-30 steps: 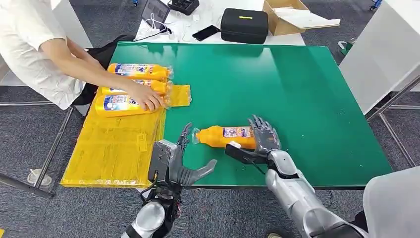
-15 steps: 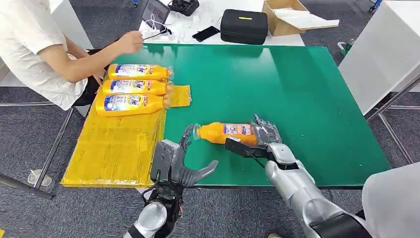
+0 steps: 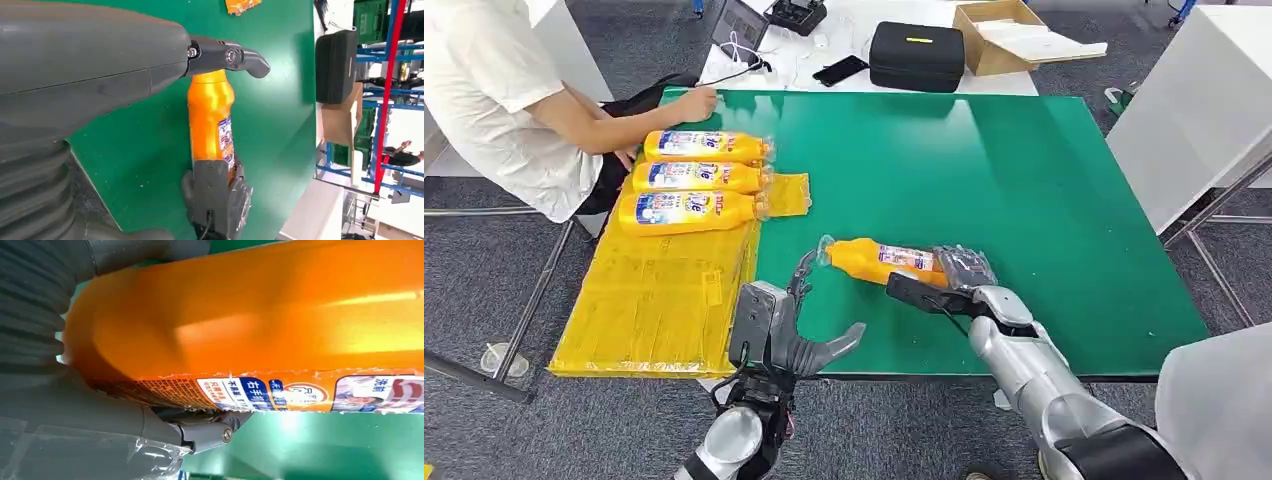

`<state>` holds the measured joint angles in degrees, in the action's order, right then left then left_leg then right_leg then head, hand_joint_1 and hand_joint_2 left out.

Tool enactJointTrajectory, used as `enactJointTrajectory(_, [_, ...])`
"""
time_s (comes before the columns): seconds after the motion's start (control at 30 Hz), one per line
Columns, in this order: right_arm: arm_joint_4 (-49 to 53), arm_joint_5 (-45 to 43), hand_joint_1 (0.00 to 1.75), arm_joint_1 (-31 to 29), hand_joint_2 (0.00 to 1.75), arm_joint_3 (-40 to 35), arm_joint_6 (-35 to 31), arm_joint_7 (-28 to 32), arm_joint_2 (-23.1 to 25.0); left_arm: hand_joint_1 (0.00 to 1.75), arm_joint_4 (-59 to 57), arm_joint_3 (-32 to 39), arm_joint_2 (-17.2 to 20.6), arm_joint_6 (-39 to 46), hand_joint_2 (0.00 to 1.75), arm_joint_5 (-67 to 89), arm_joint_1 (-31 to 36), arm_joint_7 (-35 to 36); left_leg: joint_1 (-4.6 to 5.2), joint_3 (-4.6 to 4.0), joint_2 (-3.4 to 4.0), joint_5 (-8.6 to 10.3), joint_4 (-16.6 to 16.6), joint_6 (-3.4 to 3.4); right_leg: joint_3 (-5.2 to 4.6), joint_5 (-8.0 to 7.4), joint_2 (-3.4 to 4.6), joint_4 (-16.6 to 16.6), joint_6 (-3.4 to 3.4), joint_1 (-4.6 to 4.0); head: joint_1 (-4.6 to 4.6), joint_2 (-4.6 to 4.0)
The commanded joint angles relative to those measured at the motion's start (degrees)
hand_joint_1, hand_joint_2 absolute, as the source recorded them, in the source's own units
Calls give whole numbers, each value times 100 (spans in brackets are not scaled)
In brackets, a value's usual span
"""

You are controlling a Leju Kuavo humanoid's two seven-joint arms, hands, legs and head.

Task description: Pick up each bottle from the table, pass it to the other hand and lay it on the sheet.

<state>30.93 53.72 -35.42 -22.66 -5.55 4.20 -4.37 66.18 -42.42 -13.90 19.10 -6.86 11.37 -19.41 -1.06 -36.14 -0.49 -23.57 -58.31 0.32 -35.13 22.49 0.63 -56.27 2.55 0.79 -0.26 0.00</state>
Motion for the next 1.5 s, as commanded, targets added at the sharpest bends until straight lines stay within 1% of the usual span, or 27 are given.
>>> enactJointTrajectory(0.03, [-1,-1772,175,755,175,878,794,1711,-4,0,-253,-183,99,204,175,-46,197,-403,-3,27,-27,4,16,4,37,5,-37,19,-10,-7,2,0])
enactJointTrajectory(0.1, [310,-2211,175,904,175,1086,649,1983,109,0,-155,-162,107,365,175,-43,161,-555,-7,26,-5,-9,9,-3,27,1,-12,14,-9,-9,2,0])
enactJointTrajectory(0.13, [568,-2621,175,1011,175,1289,648,2169,227,0,-69,-128,105,332,175,-213,114,-646,-3,37,-14,-7,19,-2,39,4,-25,18,-14,-7,2,0])
enactJointTrajectory(0.2, [778,-2684,175,1079,175,1220,658,2070,240,0,-20,-177,132,325,175,-258,111,-652,-4,25,4,-10,7,-5,20,1,-5,7,-10,-7,0,0])
enactJointTrajectory(0.23, [1026,-3090,175,1166,175,1409,673,2223,335,0,73,-108,121,66,175,-655,41,-658,-2,30,2,-10,11,-4,25,4,-12,8,-15,-5,2,0])
enactJointTrajectory(0.27, [1286,-3497,175,1224,175,1522,753,2363,427,0,130,30,121,114,175,-888,-38,-946,-3,18,5,-9,6,-4,15,1,-5,4,-10,-6,2,0])
enactJointTrajectory(0.3, [1653,-3668,175,1323,175,1450,601,2365,445,0,79,184,93,80,175,-1350,-119,-848,-3,22,7,-11,7,-3,18,4,-5,3,-13,-6,2,0])
enactJointTrajectory(0.37, [2273,-3972,175,1551,175,1400,450,2385,514,0,27,266,250,-301,175,-1875,-263,-683,-2,12,18,-14,4,-3,9,2,12,-2,-9,-5,0,0])
enactJointTrajectory(0.43, [2952,-4222,175,1875,175,1305,313,2428,536,0,-7,291,424,-520,175,-1814,-452,-992,1,12,26,-17,8,-2,6,4,17,-1,-12,-3,2,0])
enactJointTrajectory(0.47, [3177,-4301,175,1989,175,1272,278,2462,554,0,37,314,472,-654,175,-1820,-523,-1065,1,0,14,-10,10,-3,-2,2,11,0,-8,-1,0,0])
enactJointTrajectory(0.53, [3443,-4363,175,2097,175,1139,238,2476,588,0,198,287,523,-713,175,-1654,-582,-1225,-1,2,18,-16,11,-4,0,7,12,2,-12,-3,2,0])
enactJointTrajectory(0.6, [3529,-4346,175,2111,175,930,189,2508,614,0,273,223,504,-573,175,-1384,-530,-1272,0,-20,9,-11,6,-3,-19,6,6,-2,-7,-1,4,0])
enactJointTrajectory(0.67, [3529,-4331,175,2112,175,892,146,2514,652,0,282,216,475,-540,175,-1364,-501,-1240,-2,-4,18,-26,1,-1,-4,19,9,-7,-17,-6,2,0])
enactJointTrajectory(0.7, [3529,-4331,175,2112,175,892,146,2514,652,0,282,216,475,-540,175,-1364,-501,-1240,-1,-36,12,-13,2,-2,-33,7,9,-5,-9,-2,2,0])
enactJointTrajectory(0.73, [3492,-4329,175,2092,175,856,147,2529,640,0,272,212,460,-517,175,-1344,-480,-1229,0,-24,17,-21,0,-1,-23,14,10,-9,-14,-2,2,0])
enactJointTrajectory(0.77, [3479,-4316,175,2087,175,756,170,2548,674,0,273,219,433,-522,175,-1349,-458,-1225,-1,-34,13,-15,4,-2,-31,9,8,-4,-11,-3,0,0])
enactJointTrajectory(0.83, [3368,-4175,175,2028,175,408,273,2485,633,0,305,210,408,-624,175,-1444,-422,-1124,1,-25,15,-18,3,-1,-25,12,8,-5,-14,-2,0,2])
enactJointTrajectory(0.87, [3178,-3954,175,1905,175,-27,655,2211,426,0,322,167,415,-787,175,-1523,-389,-1039,-1,-34,14,-15,2,-2,-33,9,9,-5,-12,-3,2,0])
enactJointTrajectory(0.9, [3026,-3967,175,1874,175,-111,704,2454,416,0,346,103,431,-983,175,-1590,-353,-946,-1,-39,10,-13,3,-2,-36,8,6,-4,-10,-3,2,0])
enactJointTrajectory(0.97, [2809,-3930,175,1808,175,-286,777,2485,437,0,447,37,476,-1068,175,-1499,-341,-977,-1,-32,17,-15,3,0,-30,7,11,-2,-11,-3,0,0])
enactJointTrajectory(1.03, [2674,-3834,175,1759,175,-483,871,2440,419,0,546,24,482,-927,175,-1244,-328,-1124,-1,-23,17,-18,4,0,-23,10,10,-2,-13,-4,0,0])
enactJointTrajectory(1.1, [2553,-3721,175,1709,175,-678,946,2387,378,0,628,44,455,-780,175,-1083,-304,-1199,-3,-36,12,-13,4,-2,-36,6,8,-1,-9,-4,-2,0])
enactJointTrajectory(1.17, [2444,-3528,175,1611,175,-932,1037,2323,307,0,659,60,434,-765,175,-1050,-267,-1191,1,-14,8,-20,5,1,-13,17,-2,-4,-17,-3,-2,0])
enactJointTrajectory(1.2, [2406,-3475,175,1575,175,-1002,1039,2313,294,0,671,63,424,-771,175,-1048,-256,-1190,-3,-32,7,-14,4,0,-28,9,2,1,-10,-5,4,0])
enactJointTrajectory(1.3, [2305,-3237,175,1439,175,-1240,934,2340,340,0,732,22,401,-1008,175,-1134,-207,-1116,-2,-38,12,-14,1,0,-35,7,6,-3,-9,-4,2,0])
enactJointTrajectory(1.4, [2282,-3228,175,1386,175,-1299,914,2349,317,0,802,-34,409,-1166,175,-1150,-210,-1187,0,-40,9,-12,1,0,-38,8,3,-4,-9,-2,2,2])
enactJointTrajectory(1.5, [2300,-3197,175,1365,175,-1365,927,2394,257,0,796,-33,381,-1049,175,-1049,-185,-1301,1,-39,4,-11,4,0,-36,9,-1,-3,-10,-1,0,0])
